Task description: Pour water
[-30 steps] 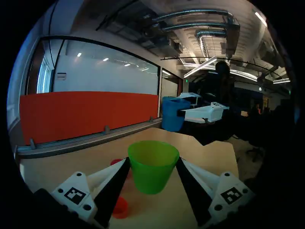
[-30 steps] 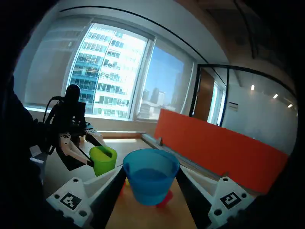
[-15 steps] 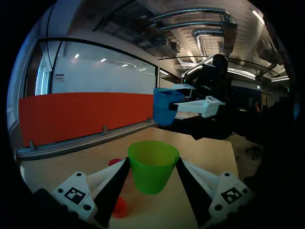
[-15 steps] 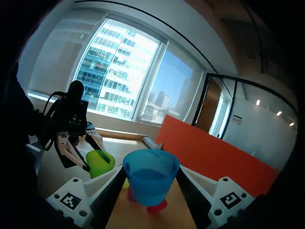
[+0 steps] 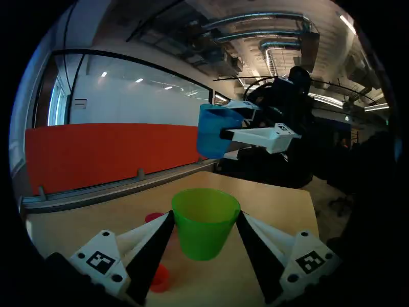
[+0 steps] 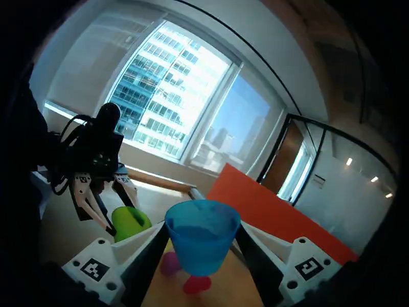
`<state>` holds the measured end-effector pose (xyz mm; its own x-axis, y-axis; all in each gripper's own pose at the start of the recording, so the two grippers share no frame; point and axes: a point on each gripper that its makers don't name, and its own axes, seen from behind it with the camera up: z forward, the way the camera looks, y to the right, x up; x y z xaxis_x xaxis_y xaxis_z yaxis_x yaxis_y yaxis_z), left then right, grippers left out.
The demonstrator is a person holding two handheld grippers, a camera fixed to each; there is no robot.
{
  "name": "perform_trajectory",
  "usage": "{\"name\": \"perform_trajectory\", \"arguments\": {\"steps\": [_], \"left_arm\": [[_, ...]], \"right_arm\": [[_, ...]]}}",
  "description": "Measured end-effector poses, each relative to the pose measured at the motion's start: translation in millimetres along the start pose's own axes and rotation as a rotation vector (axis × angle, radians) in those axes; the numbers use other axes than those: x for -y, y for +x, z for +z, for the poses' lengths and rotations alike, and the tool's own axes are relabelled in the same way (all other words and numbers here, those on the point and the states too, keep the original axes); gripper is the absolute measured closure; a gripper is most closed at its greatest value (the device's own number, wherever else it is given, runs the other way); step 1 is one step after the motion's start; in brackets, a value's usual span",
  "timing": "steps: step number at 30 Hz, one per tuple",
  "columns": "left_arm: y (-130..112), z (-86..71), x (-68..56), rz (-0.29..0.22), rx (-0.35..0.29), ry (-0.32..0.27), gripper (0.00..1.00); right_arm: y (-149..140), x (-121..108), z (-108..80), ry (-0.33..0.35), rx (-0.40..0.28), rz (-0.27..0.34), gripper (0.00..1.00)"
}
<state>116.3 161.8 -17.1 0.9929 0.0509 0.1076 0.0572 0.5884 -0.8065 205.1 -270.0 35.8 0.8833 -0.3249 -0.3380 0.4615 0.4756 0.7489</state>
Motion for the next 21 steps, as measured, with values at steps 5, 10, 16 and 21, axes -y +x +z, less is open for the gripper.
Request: {"name": "perform_trajectory", "arguments": {"steps": [5, 10, 16, 21], "left_arm": [[0, -0.2, -0.8, 0.002, 0.0, 0.0, 0.13], [0, -1.6, -1.7, 0.001, -0.003, 0.0, 0.13], [1, -1.8, -3.7, 0.005, -0.005, 0.001, 0.13], [2, -1.7, -6.9, 0.012, -0.003, -0.005, 0.13]], "right_arm": [[4, -5, 5.5, -0.004, -0.004, -0.042, 0.1], [7, -8, 9.7, -0.007, -0.003, -0.091, 0.1], [13, -9, 14.9, -0.009, -0.007, -0.142, 0.1], [16, -11, 19.3, -0.006, -0.011, -0.18, 0.1]]}}
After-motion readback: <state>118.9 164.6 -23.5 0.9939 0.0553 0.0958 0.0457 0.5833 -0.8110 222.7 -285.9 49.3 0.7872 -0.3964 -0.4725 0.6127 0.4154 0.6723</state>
